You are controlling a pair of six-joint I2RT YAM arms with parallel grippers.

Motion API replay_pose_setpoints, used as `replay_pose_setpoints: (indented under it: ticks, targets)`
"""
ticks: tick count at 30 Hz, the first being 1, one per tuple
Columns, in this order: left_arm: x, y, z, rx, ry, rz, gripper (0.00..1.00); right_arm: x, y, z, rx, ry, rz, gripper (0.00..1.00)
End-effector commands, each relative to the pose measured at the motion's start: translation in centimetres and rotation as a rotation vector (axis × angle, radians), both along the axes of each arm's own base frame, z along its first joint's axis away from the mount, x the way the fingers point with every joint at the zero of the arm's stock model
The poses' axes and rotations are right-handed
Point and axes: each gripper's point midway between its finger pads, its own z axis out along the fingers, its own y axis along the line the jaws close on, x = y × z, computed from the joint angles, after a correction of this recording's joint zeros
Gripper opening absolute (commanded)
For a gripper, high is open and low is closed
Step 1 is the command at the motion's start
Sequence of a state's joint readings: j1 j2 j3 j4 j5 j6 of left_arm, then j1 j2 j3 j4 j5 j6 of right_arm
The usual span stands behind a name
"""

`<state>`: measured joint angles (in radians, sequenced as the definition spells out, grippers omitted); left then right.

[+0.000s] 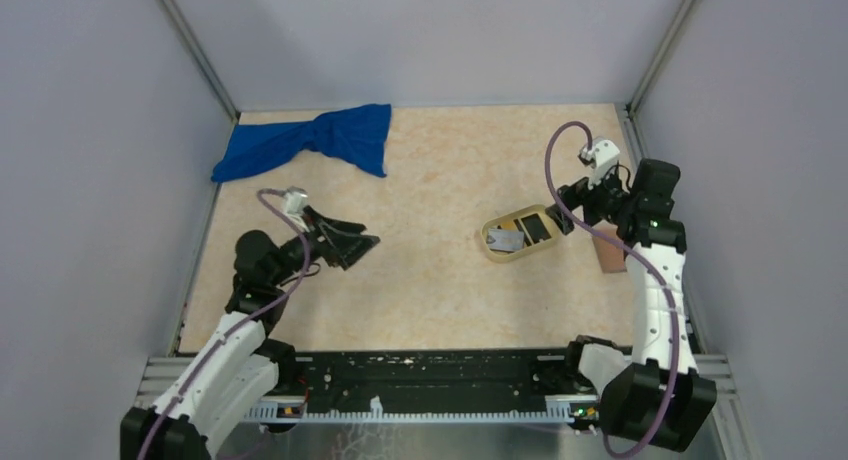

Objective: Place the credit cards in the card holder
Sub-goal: Move the storage box to the center of the board.

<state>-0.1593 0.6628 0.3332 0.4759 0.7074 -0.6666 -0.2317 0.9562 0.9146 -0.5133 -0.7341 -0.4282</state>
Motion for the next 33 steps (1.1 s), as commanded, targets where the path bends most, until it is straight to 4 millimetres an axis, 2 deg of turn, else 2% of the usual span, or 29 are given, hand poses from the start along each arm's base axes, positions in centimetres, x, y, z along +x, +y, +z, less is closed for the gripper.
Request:
replay_pose_setpoints:
  ticks: [1,5,9,13,16,19,21,24,26,29,33]
  targets:
    - [-2.2,-6.0,-1.9,0.091,-0.038,-0.149,0.91,0.4,-1.9,-3.3,-0.126,0.140,0.018,0.96]
    - [-2.1,-11.3,-5.5,0.256,-0.101,-0.167,0.91,0.7,-4.2,-6.0,-0.140,0.221,-0.055,0.92]
    - [-0.6,-14.8,-9.1,0.235,-0.024,-0.220,0.87,1.3,-6.4,-8.5,-0.163,0.297,-0.118,0.88]
    - [3.2,-17.5,-13.1,0.279,0.095,-0.171,0.87,2.9,-4.8,-10.5,-0.006,0.380,-0.090,0.82]
    - [5.1,-19.4,-15.1,0.307,0.130,-0.177,0.87,4.9,-4.8,-11.2,0.054,0.395,-0.144,0.81]
    - [6.6,-20.1,-17.2,0.336,0.161,-0.151,0.87,6.5,-4.3,-12.2,0.086,0.417,-0.152,0.80]
    - [6.6,-21.0,-17.1,0.147,0.448,-0.091,0.82,7.2,-3.4,-13.4,0.083,0.463,-0.139,0.75]
    - [7.6,-20.8,-18.4,0.173,0.514,-0.023,0.78,7.4,-2.1,-15.7,0.019,0.524,-0.143,0.69]
    - [8.2,-19.8,-19.1,0.219,0.528,0.045,0.77,7.6,-1.5,-16.5,0.001,0.537,-0.148,0.63]
    - [8.1,-17.8,-18.8,0.261,0.496,0.110,0.78,7.7,0.0,-16.5,0.029,0.550,-0.127,0.52]
    - [7.5,-14.4,-18.3,0.300,0.467,0.215,0.77,8.0,3.8,-15.9,0.148,0.587,-0.091,0.35]
